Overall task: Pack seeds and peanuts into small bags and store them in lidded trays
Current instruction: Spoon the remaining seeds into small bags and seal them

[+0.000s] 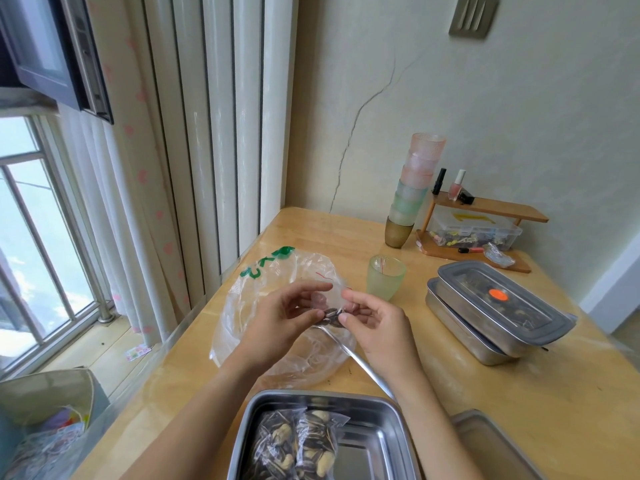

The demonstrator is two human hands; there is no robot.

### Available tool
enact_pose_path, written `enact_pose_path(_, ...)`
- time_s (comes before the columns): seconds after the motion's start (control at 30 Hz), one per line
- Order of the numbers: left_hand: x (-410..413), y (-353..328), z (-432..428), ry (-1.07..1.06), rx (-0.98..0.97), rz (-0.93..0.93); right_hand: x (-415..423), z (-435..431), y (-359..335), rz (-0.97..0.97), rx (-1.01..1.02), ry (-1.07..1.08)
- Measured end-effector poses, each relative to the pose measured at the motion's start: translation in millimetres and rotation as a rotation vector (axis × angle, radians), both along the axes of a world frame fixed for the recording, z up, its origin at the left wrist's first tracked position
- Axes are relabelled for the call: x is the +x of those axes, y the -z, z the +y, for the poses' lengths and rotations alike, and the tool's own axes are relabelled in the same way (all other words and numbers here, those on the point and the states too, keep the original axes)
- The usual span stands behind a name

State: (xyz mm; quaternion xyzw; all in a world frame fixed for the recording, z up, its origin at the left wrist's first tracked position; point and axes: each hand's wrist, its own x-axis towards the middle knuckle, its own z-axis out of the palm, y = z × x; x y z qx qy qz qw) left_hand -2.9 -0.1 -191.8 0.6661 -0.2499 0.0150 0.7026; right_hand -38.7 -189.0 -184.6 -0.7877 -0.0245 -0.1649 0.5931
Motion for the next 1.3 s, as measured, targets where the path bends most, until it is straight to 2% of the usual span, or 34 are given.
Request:
enact_pose_path(0.13, 6, 6, -2, -0.156, 0.144, -0.071, 1, 0, 5, -0.029, -0.183, 0.074)
enact_pose_path(0.33, 2, 6, -5, -0.240, 0.329, -0.215, 1, -5, 9, -0.033, -0.354, 0.062)
enact_pose_path(0.47, 2, 4, -1, -0.332, 0.445, -0.305, 1, -8, 7, -0.034, -0.356, 0.048)
enact_pose_path(0.6, -2, 0, -3, -0.219, 0.380, -0.296, -2, -3, 1, 0.008, -0.234, -0.047)
enact_pose_path(0.7, -3, 0, -4, -0.213, 0.351, -0.261, -5, -2, -1, 0.080, -0.105, -0.144)
enact_pose_path(0.8, 0, 3, -3, -0.221, 0.353, -0.256, -4, -1, 2, 0.104, -0.157, -0.186)
enact_pose_path(0.93, 1, 3, -2, -0.142, 0.344, -0.233, -1, -3, 6, 0.095, -0.166, -0.112)
enact_pose_path(1.03, -1, 0, -2, -0.036, 0.271, -0.126, -2, -5, 3, -0.015, -0.251, -0.055)
enact_pose_path(1.13, -2, 1, -2, -0.024, 0.231, -0.057, -4, -3, -2, -0.106, -0.312, -0.058)
enact_pose_path(1.2, -1, 3, -1, -0.037, 0.219, -0.020, -5, -2, -3, -0.099, -0.298, -0.062)
enact_pose_path(1.3, 2, 5, 2, -0.056, 0.214, -0.020, -7, -2, -5, 0.018, -0.145, -0.109)
